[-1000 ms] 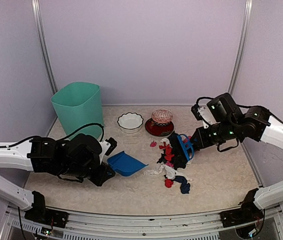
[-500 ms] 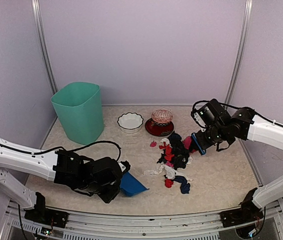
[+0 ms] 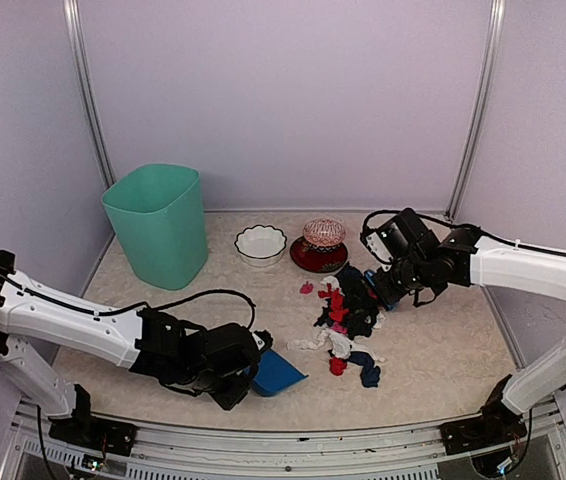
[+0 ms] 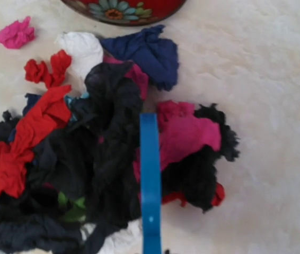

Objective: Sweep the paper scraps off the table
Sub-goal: Sweep the paper scraps into the dustpan, then dump the paper scraps in the dustpan into the trash bin.

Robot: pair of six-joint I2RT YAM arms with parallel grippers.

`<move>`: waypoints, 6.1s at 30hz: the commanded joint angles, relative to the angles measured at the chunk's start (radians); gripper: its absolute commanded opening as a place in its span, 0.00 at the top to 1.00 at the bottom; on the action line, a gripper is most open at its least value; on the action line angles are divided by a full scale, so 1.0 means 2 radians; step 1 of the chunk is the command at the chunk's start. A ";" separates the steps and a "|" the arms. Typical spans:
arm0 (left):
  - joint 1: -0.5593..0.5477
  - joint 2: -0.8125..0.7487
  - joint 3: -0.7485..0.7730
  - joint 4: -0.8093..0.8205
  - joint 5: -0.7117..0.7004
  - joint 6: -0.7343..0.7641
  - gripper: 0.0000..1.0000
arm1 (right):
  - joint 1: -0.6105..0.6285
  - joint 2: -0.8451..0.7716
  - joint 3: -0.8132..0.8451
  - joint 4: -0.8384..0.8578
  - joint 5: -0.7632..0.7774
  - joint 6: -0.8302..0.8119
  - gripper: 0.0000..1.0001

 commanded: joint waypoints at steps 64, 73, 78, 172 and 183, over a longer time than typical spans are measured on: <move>0.068 0.112 -0.048 0.247 0.029 0.013 1.00 | 0.145 0.039 0.027 0.039 -0.136 0.045 1.00; 0.067 0.090 -0.067 0.257 0.017 0.008 1.00 | 0.145 0.026 0.041 0.008 -0.016 0.075 1.00; 0.067 0.077 -0.074 0.264 0.008 0.009 1.00 | 0.144 -0.007 0.037 0.009 0.018 0.080 1.00; 0.178 -0.130 0.019 0.100 -0.005 0.034 1.00 | 0.047 -0.220 -0.130 0.058 0.026 0.202 1.00; 0.216 -0.125 0.089 0.049 0.004 0.062 1.00 | 0.045 -0.214 -0.130 0.066 0.024 0.199 1.00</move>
